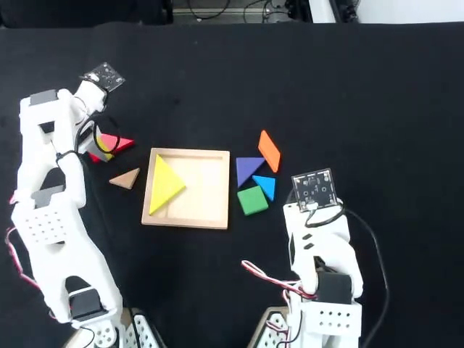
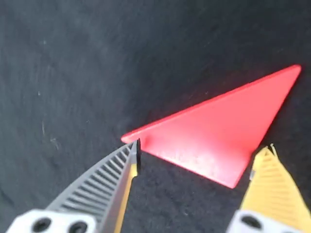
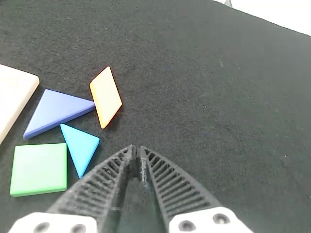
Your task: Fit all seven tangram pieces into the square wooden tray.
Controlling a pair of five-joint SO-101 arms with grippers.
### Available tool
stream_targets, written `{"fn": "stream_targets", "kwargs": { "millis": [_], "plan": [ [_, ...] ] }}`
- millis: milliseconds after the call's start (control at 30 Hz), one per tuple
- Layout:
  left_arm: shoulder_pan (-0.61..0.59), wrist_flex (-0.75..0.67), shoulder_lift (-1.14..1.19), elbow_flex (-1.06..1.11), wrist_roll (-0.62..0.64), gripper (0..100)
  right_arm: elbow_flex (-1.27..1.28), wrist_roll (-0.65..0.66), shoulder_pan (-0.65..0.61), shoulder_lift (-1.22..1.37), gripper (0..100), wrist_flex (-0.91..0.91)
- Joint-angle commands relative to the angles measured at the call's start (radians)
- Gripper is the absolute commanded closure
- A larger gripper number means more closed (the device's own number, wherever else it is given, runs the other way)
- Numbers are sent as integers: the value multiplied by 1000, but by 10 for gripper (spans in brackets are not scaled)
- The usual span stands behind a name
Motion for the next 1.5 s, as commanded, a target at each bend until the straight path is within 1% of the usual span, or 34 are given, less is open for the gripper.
{"fn": "stream_targets", "kwargs": {
  "millis": [0,67,133,200,300,367,433,500,567,633,800,900,1067,1200,1267,1333,1367,1467],
  "plan": [
    [-21,5,-9,-62,14,642,-1,-5,11,-31,984,5],
    [-8,3,-17,-74,17,642,-1,-5,11,-31,984,5],
    [4,5,-20,-122,57,642,-1,-5,11,-31,984,5],
    [13,5,-17,-205,146,642,-1,-5,11,-31,984,5],
    [25,-17,12,-317,344,642,-1,-5,11,-31,984,5],
    [31,-103,72,-329,459,643,-1,-5,11,-31,984,5],
    [28,-226,146,-328,549,643,-1,-5,11,-31,984,5],
    [13,-339,232,-328,586,643,-1,-5,11,-31,984,5],
    [-8,-402,304,-332,566,644,-1,-5,12,-31,984,5],
    [-33,-376,342,-363,516,644,-1,-5,12,-31,984,5],
    [-124,-100,345,-489,287,644,-1,-5,12,-31,984,5],
    [-173,43,356,-562,160,644,-1,-5,12,-31,984,5],
    [-226,288,347,-576,-52,644,-1,-5,12,-31,984,5],
    [-248,493,344,-578,-189,644,-1,-5,12,-31,984,5],
    [-243,594,344,-578,-218,644,-1,-5,12,-31,984,5],
    [-226,654,344,-576,-219,644,-1,-5,12,-31,984,5],
    [-209,660,350,-568,-213,645,-1,-5,12,-31,984,5],
    [-160,658,354,-568,-118,696,-1,-5,12,-31,984,5]
  ]
}}
